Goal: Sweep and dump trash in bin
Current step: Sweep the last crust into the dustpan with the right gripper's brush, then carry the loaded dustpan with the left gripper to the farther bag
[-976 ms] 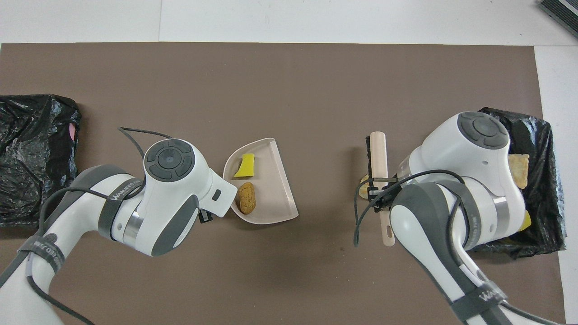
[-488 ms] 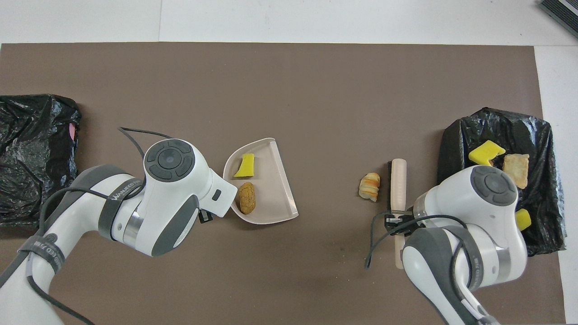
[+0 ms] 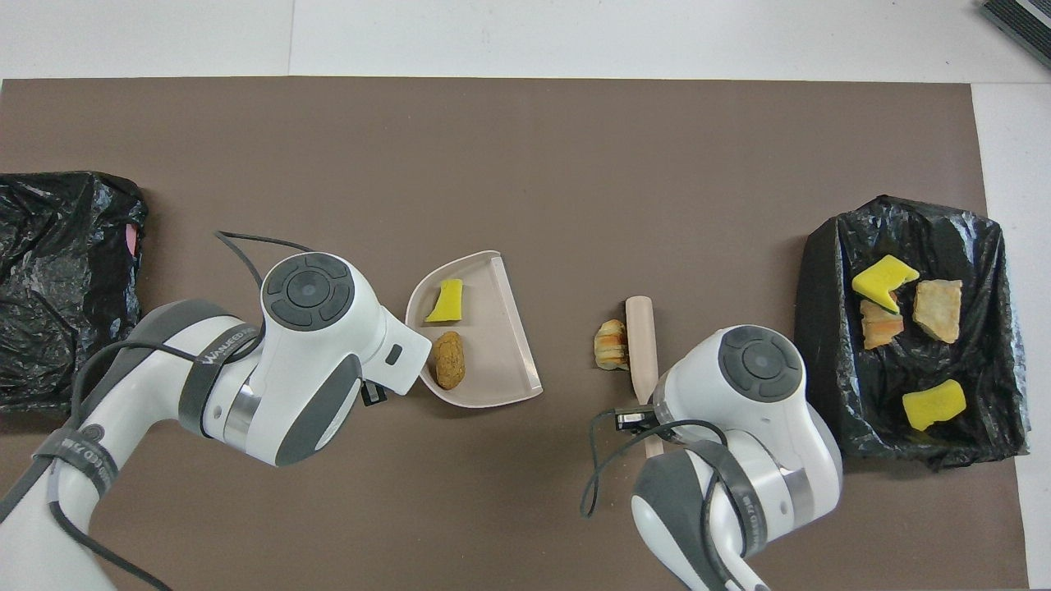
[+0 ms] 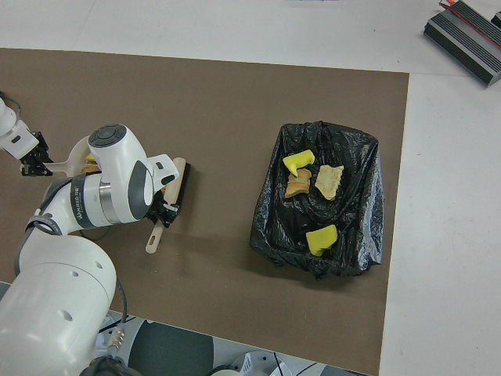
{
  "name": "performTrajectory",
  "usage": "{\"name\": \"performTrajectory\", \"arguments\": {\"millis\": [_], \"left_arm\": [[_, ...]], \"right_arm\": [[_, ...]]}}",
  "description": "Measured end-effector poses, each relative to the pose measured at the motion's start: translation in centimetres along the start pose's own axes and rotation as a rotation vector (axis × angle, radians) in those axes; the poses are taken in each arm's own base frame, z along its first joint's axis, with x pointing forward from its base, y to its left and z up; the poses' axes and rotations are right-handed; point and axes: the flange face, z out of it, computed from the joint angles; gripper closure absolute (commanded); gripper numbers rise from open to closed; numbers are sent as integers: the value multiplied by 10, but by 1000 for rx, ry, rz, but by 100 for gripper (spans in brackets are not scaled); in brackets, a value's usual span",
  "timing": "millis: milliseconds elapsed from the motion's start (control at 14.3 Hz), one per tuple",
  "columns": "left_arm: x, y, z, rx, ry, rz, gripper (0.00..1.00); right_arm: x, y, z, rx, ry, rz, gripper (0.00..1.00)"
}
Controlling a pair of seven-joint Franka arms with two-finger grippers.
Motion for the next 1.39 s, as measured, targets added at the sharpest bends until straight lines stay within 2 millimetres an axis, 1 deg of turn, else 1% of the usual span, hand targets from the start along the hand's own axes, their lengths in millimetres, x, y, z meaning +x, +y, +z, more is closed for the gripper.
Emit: {"name": "performTrajectory", "arguments": {"millis": [139, 349, 488, 558, 697, 837, 976, 1046, 1116, 1185, 1255, 1325, 1395], "left_arm": [[0, 0, 0, 0, 0, 0, 100], [-1, 0, 0, 0, 0, -2, 100], [-1, -1, 1, -1, -1, -11, 100], [-1, -1, 1, -2, -1, -26, 100], [-2, -1, 1, -2, -2, -60, 100], [-5, -4, 1, -3, -2, -106, 100], [-9, -7, 1, -4, -1, -150, 100], [-11, -9, 1, -4, 0, -163, 100], [-13, -12, 1, -5, 1, -178, 100], [-19, -16, -1, -3, 5, -203, 100], [-27, -24, -5, 2, 14, -244, 100], [-38, -33, -13, 10, 27, -295, 100], [-50, -42, -24, 22, 44, -345, 100]], "right_arm": [[1, -32, 1, 24, -6, -39, 100], [1, -82, 8, 117, -2, -59, 100], [2, -107, 3, 196, -12, -57, 100], [4, -116, -2, 250, -21, -55, 100], [7, -120, -10, 317, -28, -72, 100], [9, -115, -16, 322, -46, -72, 100], [10, -98, -32, 319, -80, -63, 100], [8, -86, -45, 305, -94, -66, 100], [4, -75, -59, 273, -97, -78, 100], [-3, -68, -70, 235, -95, -83, 100], [-11, -68, -79, 194, -87, -78, 100], [-21, -76, -84, 156, -73, -76, 100], [-35, -92, -84, 116, -61, -79, 100]]}}
